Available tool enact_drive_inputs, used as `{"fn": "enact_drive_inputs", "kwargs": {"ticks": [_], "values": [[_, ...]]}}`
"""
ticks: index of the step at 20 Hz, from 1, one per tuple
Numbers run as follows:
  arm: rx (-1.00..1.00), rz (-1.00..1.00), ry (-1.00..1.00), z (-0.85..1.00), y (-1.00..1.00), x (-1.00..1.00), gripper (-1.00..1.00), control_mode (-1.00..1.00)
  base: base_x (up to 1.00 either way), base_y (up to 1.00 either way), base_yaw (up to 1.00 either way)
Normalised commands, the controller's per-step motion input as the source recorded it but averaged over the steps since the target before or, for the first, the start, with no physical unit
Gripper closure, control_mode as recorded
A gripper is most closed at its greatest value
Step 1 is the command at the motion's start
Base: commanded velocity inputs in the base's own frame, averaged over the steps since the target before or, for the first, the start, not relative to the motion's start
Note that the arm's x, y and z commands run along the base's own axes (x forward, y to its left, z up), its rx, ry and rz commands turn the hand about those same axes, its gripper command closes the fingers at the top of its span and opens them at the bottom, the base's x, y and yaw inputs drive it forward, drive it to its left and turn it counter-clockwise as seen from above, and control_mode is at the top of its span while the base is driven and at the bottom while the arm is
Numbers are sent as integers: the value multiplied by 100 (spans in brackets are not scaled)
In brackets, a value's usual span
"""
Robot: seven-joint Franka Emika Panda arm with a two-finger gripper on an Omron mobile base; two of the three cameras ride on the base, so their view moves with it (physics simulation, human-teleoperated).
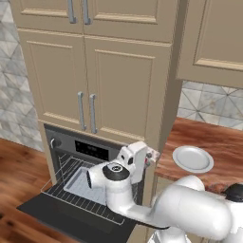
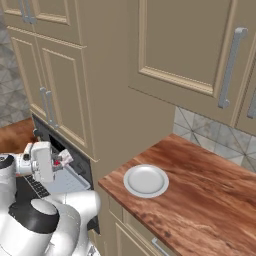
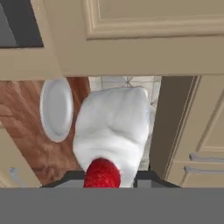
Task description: Take the baked cake out of the oven and place it on the plate for cooling. Then close the oven door.
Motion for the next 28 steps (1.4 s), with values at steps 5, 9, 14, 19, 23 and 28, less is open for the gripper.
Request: {"fn": "enact_drive_inputs", "kwargs": {"ticks": [5, 9, 14, 19, 23, 28], "values": [[30, -26, -31, 68, -51, -11, 100, -100, 0, 0, 0], [33, -20, -20, 41, -63, -20, 100, -100, 0, 0, 0], [33, -10, -15, 6, -53, -6, 100, -100, 0, 0, 0], [33, -1, -8, 0, -41, 0, 100, -100, 0, 0, 0], [33, 0, -5, 0, -31, 5, 100, -100, 0, 0, 0], [31, 6, -4, -1, -32, 15, 100, -100, 0, 0, 0]]}}
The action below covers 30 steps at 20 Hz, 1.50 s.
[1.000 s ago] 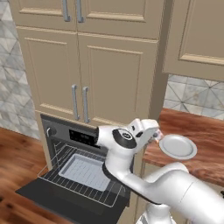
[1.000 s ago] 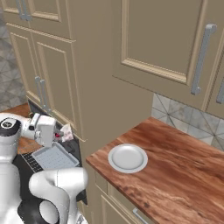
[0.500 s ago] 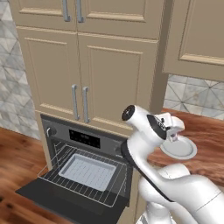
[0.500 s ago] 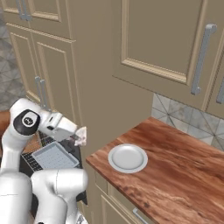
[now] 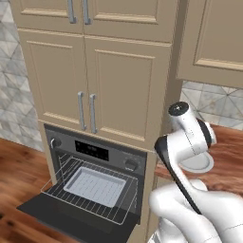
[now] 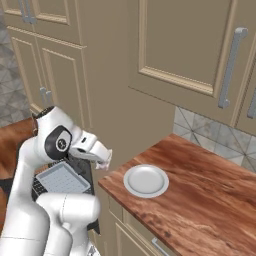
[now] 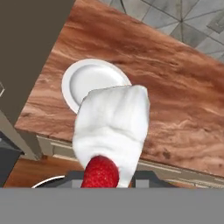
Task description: Take the baked cake out of the oven and place it on the plate for cooling. Then close the oven door.
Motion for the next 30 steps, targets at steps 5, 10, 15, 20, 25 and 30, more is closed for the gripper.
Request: {"fn": "enact_drive_inputs", "kwargs": {"ticks": [5, 10, 15, 20, 25, 30], "values": [[30, 11, -1, -7, -41, 29, 100, -100, 0, 0, 0], [26, 10, 0, -14, -32, 32, 100, -100, 0, 0, 0], [17, 7, 0, -28, -10, 44, 100, -100, 0, 0, 0], [9, 4, 2, -50, -3, 60, 100, -100, 0, 0, 0], [5, 0, 7, -69, -42, 54, 100, -100, 0, 0, 0], [8, 0, 6, -54, -70, 45, 100, -100, 0, 0, 0]]}}
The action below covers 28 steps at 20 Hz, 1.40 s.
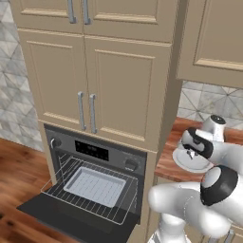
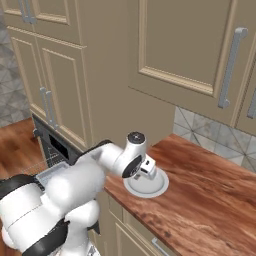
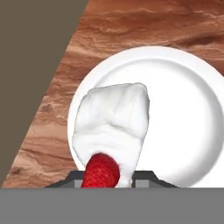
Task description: Take the baked cake out of the oven and place it on the plate for cooling. Then close the oven door.
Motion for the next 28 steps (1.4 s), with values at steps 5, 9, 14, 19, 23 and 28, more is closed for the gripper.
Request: {"fn": "enact_drive_inputs", "kwargs": {"ticks": [5, 9, 14, 19, 23, 28], "values": [[9, 0, 5, -34, -45, 40, 100, -100, 0, 0, 0], [8, 0, 3, -33, -32, 35, 100, -100, 0, 0, 0], [8, 0, 0, -20, -24, 11, -100, -100, 0, 0, 0], [9, 0, -1, -14, -26, 0, -100, -100, 0, 0, 0], [14, 6, -29, 5, -4, -60, -100, -100, 0, 0, 0], [10, 8, -45, 27, 10, -82, -100, -100, 0, 0, 0]]}}
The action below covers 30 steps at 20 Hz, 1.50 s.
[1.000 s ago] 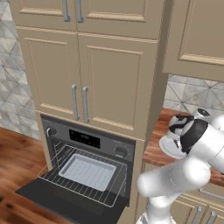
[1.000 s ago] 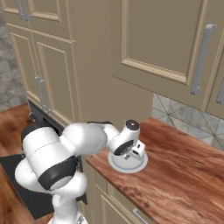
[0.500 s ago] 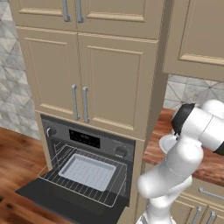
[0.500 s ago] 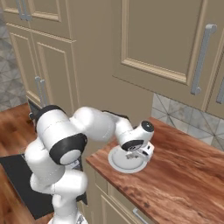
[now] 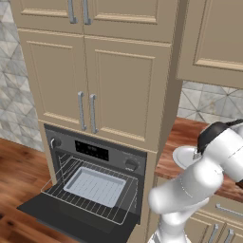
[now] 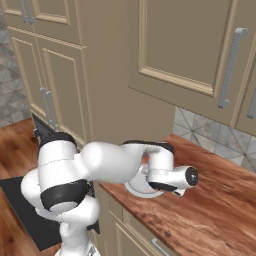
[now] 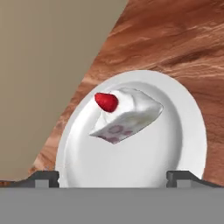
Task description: Take the baked cake out of the oven and place it on the plate for cooling. Then close the oven door.
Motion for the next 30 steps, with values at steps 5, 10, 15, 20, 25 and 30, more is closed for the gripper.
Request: {"fn": "enact_drive_inputs", "kwargs": {"ticks": [5, 10, 15, 20, 25, 30], "values": [[0, 1, -42, 26, 60, -81, -100, -100, 0, 0, 0], [-5, -5, -6, 41, 69, -16, -100, -100, 0, 0, 0], [-19, -5, 19, 60, 66, 2, -100, -100, 0, 0, 0], [-17, 0, 28, 47, 26, 1, -100, -100, 0, 0, 0], [-18, 0, 20, 16, 14, 0, -100, -100, 0, 0, 0], [-26, 0, 10, 6, 49, 0, -100, -100, 0, 0, 0]]}}
